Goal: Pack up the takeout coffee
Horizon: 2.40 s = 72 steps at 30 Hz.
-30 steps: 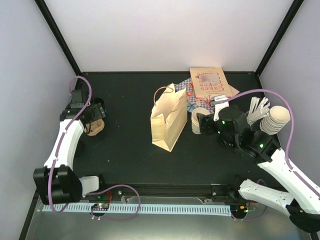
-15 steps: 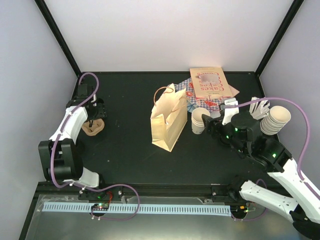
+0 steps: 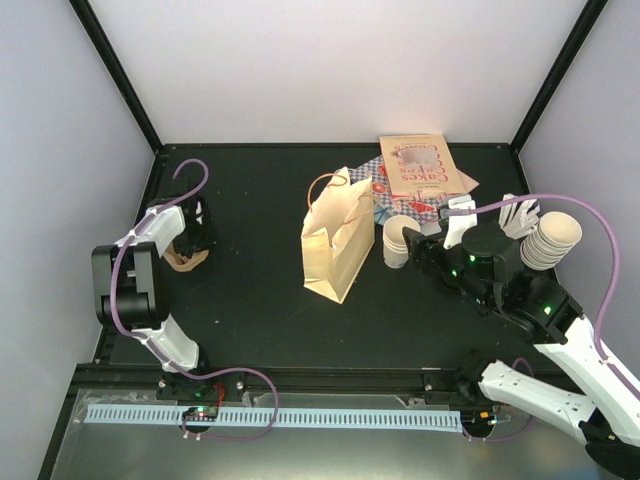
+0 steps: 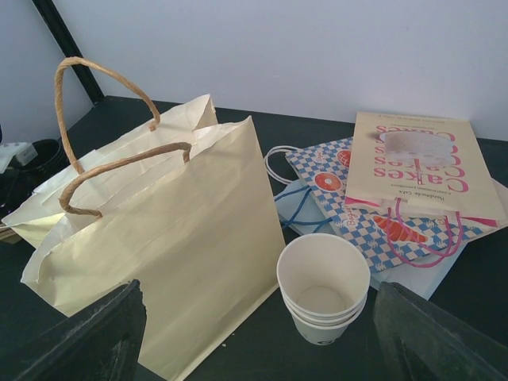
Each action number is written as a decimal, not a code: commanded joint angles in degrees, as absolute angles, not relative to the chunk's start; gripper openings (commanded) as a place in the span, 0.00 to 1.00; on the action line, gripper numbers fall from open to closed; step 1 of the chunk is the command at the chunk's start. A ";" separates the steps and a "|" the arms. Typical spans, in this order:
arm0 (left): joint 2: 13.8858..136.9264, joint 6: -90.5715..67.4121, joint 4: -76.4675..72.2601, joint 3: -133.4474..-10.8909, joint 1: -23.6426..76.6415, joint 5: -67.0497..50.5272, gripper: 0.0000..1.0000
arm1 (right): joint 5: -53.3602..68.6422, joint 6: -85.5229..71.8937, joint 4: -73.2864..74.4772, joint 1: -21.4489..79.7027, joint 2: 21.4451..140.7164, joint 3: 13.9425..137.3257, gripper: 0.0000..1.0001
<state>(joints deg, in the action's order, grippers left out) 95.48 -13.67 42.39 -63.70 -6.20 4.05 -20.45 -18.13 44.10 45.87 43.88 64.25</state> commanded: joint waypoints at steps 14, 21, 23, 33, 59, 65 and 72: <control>93.09 -14.59 45.15 -65.63 -5.98 5.83 0.16 | -19.81 -17.76 42.45 45.64 44.67 64.86 0.82; 90.64 -14.33 45.46 -65.41 -6.01 6.86 0.18 | -19.20 -18.10 42.71 45.70 45.61 64.96 0.82; 90.66 -14.08 45.31 -65.35 -6.06 6.54 0.21 | -19.06 -18.13 42.78 45.68 45.70 65.03 0.82; 93.52 -13.32 45.26 -65.77 -6.01 2.00 0.29 | -18.69 -18.44 43.56 45.68 45.98 65.72 0.82; 89.77 -13.42 47.17 -66.09 -6.04 4.98 0.09 | -18.27 -18.30 44.21 45.65 46.40 65.92 0.82; 88.74 -12.93 48.59 -66.54 -5.99 4.84 0.11 | -17.97 -18.41 44.30 45.70 46.67 65.91 0.83; 85.70 -13.39 50.74 -66.97 -6.01 6.05 0.12 | -17.55 -18.58 44.30 45.70 46.98 65.98 0.83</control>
<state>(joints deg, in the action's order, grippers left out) 89.30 -13.52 48.16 -64.42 -6.13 4.75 -18.02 -18.15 44.36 45.87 46.92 64.66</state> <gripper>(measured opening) 0.118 0.828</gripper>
